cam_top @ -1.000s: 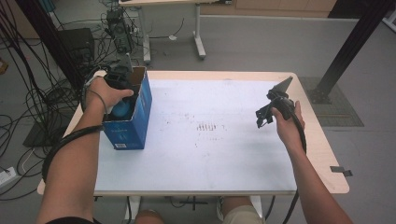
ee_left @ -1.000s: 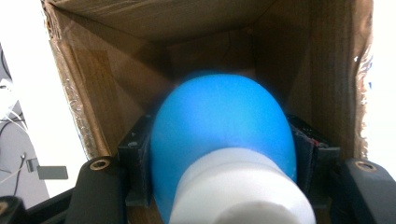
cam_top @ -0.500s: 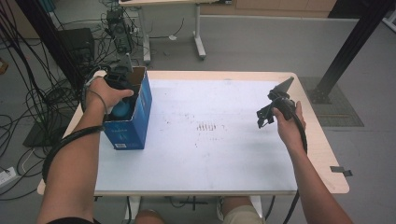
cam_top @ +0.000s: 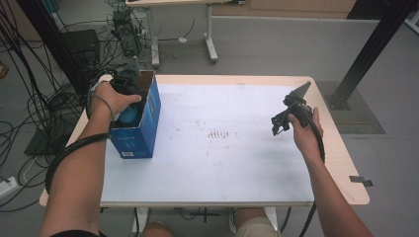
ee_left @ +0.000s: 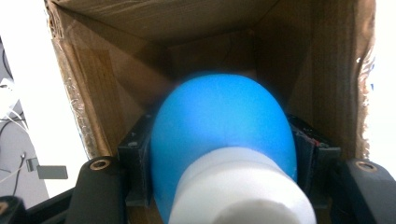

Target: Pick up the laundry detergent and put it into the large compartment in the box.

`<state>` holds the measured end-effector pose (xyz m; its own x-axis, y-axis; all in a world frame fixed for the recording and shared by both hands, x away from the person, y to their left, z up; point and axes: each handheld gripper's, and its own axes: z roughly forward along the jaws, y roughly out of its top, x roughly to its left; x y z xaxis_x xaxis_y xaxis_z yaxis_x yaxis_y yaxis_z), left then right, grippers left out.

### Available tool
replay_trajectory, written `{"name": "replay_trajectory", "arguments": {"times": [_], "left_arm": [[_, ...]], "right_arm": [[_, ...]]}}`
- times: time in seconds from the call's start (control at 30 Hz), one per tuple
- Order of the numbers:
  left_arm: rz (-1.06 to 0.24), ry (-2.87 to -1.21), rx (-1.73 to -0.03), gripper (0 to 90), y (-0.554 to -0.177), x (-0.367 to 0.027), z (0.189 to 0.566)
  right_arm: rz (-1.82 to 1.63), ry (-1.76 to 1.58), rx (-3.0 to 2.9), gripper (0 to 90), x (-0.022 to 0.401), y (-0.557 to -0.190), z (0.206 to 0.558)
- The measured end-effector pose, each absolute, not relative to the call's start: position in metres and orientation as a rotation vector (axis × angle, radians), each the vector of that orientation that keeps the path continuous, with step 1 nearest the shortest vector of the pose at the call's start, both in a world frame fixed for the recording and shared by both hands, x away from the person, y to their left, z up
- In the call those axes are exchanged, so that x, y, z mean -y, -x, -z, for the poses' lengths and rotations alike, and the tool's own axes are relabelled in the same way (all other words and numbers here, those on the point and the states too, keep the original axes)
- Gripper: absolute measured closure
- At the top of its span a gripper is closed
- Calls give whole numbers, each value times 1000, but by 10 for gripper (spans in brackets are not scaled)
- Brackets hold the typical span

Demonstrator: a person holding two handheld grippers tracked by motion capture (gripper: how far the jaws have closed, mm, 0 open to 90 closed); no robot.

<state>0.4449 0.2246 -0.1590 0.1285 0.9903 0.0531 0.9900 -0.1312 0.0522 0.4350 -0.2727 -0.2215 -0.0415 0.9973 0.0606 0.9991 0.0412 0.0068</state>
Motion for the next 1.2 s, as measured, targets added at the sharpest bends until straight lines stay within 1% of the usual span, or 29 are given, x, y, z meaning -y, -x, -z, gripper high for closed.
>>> {"name": "replay_trajectory", "arguments": {"times": [1.2], "left_arm": [[-124,-2357,-2065,366,-445,-224,160]], "right_arm": [[73,2146,2247,46,269,-436,221]]}}
